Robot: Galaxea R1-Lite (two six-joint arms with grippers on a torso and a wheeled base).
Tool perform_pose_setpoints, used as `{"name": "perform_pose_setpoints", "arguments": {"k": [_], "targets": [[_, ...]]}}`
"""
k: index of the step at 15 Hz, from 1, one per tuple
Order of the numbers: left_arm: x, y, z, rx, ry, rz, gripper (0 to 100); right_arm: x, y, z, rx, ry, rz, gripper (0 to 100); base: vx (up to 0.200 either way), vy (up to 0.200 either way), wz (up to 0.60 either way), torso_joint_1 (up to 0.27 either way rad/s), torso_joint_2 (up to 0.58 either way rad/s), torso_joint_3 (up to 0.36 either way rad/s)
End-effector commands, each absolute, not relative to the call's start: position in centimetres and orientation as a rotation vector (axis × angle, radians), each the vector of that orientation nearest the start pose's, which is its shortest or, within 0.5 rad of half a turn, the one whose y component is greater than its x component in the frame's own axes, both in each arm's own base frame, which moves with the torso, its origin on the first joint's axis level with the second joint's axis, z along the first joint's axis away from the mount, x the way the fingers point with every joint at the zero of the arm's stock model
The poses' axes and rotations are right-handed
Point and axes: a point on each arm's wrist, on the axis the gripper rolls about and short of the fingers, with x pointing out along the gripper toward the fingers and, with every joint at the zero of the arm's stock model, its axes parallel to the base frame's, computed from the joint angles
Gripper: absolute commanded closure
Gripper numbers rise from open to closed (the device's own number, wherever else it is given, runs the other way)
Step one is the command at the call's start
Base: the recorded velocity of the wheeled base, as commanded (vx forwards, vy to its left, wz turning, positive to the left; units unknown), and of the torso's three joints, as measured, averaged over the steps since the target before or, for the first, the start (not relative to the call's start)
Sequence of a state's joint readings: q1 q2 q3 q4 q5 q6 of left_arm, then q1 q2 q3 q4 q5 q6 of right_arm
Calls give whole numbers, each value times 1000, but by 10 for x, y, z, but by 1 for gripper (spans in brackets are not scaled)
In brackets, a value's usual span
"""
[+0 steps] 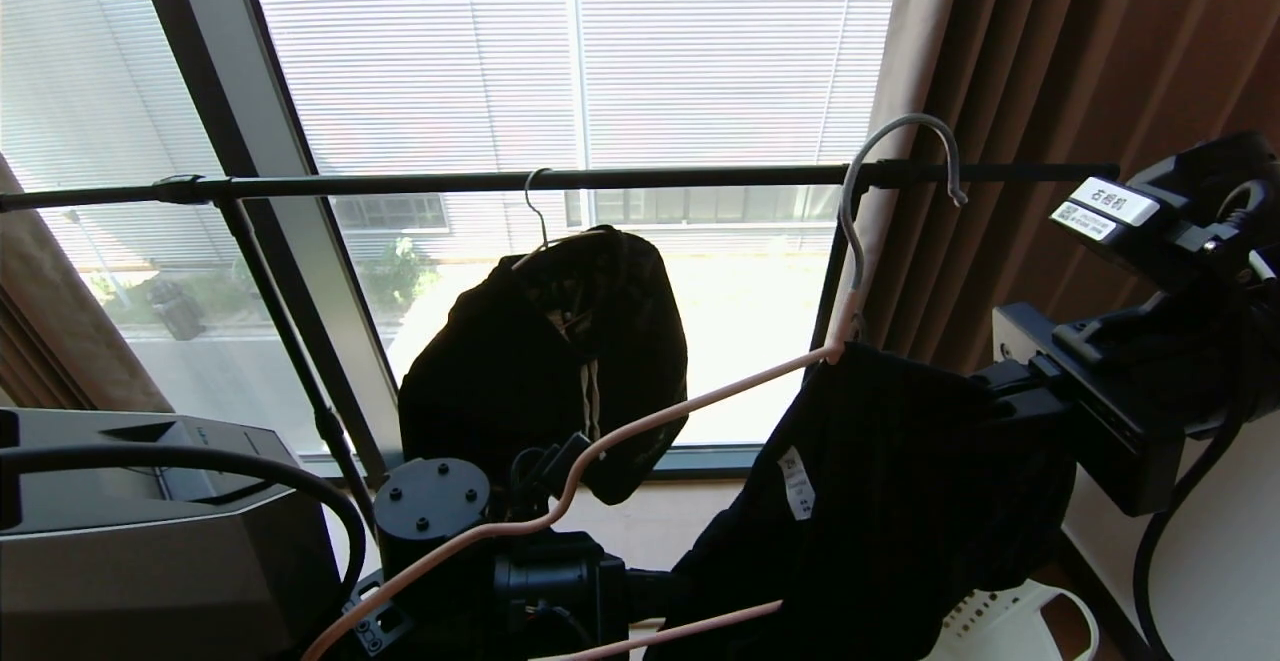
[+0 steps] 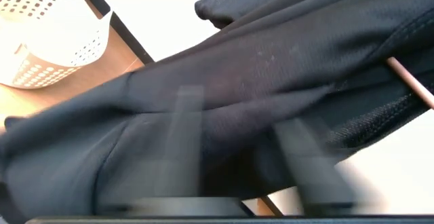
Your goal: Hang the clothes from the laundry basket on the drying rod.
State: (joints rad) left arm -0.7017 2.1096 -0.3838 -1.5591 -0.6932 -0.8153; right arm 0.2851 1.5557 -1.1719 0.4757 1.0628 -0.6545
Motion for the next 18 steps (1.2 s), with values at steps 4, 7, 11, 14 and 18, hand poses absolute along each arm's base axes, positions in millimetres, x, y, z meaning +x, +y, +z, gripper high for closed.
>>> {"name": "perform_pose_setpoints", "arguments": {"k": [4,7,11,14,18], "targets": [[217,-177,75,-693,674,-1188,100,240,75,236,-175,378,1396,100,0,0,0,0,0,0],[214,-162,81,-704,654,-1153,100,244,69,235,-168,383,1370,100,0,0,0,0,0,0],[209,-142,91,-716,612,-1112,100,255,61,228,-175,363,1330,100,0,0,0,0,0,0],[204,-132,97,-719,589,-1094,100,262,51,227,-181,349,1287,100,0,0,0,0,0,0],[201,-123,102,-712,561,-1078,100,268,39,228,-197,314,1233,100,0,0,0,0,0,0]]}}
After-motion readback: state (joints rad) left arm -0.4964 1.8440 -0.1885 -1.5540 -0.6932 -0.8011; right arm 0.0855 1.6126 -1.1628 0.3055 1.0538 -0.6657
